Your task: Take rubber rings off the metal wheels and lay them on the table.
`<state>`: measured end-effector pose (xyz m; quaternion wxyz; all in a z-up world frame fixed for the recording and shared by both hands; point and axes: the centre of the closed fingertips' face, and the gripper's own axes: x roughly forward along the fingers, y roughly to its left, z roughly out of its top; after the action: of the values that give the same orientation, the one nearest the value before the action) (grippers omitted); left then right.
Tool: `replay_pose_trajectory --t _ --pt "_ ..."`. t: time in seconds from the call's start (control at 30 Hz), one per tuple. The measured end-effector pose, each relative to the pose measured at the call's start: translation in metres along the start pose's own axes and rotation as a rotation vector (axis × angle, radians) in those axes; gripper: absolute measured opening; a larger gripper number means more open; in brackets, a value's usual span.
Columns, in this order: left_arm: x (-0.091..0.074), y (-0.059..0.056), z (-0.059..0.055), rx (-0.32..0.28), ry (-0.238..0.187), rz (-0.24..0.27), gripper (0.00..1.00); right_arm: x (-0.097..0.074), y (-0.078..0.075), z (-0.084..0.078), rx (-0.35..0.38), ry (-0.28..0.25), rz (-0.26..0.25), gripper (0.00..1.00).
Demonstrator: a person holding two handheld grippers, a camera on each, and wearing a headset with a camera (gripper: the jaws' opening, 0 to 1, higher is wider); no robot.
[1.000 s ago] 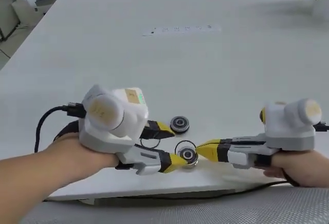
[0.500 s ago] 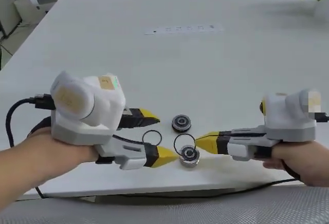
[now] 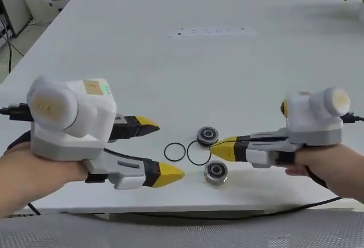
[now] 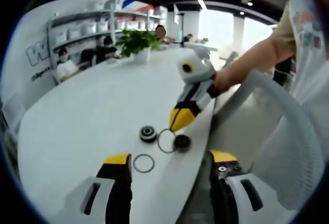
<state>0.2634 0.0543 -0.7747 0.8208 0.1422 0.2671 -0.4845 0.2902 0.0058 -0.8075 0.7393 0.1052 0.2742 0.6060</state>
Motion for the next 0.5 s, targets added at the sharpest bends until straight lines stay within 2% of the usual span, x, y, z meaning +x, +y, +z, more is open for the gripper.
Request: replay_pose_trajectory --t 0.23,0.37,0.5 --pt "-0.009 0.007 -0.003 -0.022 -0.007 0.030 0.64 0.016 0.002 0.006 -0.030 0.034 0.023 0.00" --pt "-0.012 0.010 -0.005 -0.029 -0.004 0.040 0.65 0.026 0.004 0.002 -0.052 0.073 0.037 0.00" --pt "-0.014 0.012 -0.007 -0.038 -0.004 0.051 0.66 0.033 0.003 0.002 -0.057 0.087 0.043 0.00"
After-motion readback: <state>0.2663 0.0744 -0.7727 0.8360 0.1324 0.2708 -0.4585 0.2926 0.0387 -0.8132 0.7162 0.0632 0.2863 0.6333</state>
